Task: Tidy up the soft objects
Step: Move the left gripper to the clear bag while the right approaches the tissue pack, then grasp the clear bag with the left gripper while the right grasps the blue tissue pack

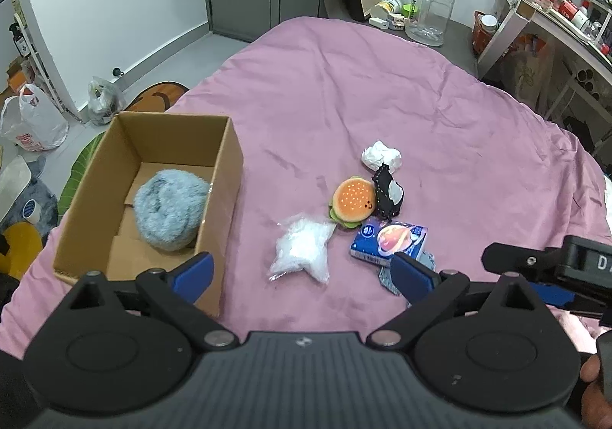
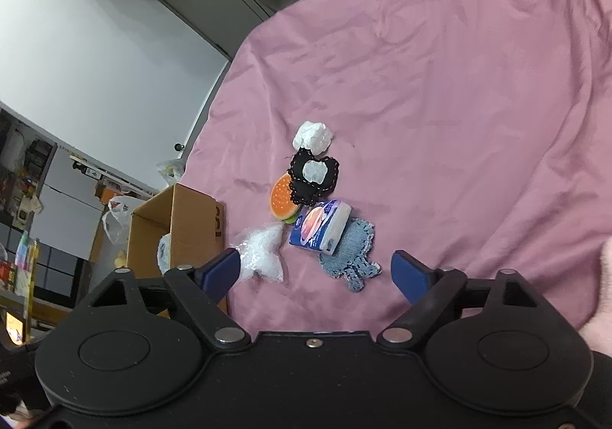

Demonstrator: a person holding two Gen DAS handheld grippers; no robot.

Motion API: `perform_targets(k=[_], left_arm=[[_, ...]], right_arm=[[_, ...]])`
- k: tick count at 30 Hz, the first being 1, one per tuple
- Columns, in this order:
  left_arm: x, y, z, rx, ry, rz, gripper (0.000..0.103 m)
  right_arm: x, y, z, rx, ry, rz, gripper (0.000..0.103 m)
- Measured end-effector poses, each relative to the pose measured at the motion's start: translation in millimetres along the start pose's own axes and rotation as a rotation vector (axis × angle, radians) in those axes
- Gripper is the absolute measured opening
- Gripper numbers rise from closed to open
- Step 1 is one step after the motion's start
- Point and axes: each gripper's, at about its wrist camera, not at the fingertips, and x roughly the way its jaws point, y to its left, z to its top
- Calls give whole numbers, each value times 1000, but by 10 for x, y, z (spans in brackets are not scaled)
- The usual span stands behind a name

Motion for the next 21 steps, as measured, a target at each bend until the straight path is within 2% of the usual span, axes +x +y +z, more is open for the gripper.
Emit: perform_targets(k=[12, 14, 21], left_arm=[[593, -10, 36, -24, 65, 6, 80], [691, -6, 39, -28, 74, 13, 79], [1052, 22, 52, -34, 120, 31, 77]], right_arm=[[525, -248, 94, 109, 49, 59, 70], [622, -291, 105, 126, 55, 74, 67], [908, -373, 142, 170, 89, 107, 67]])
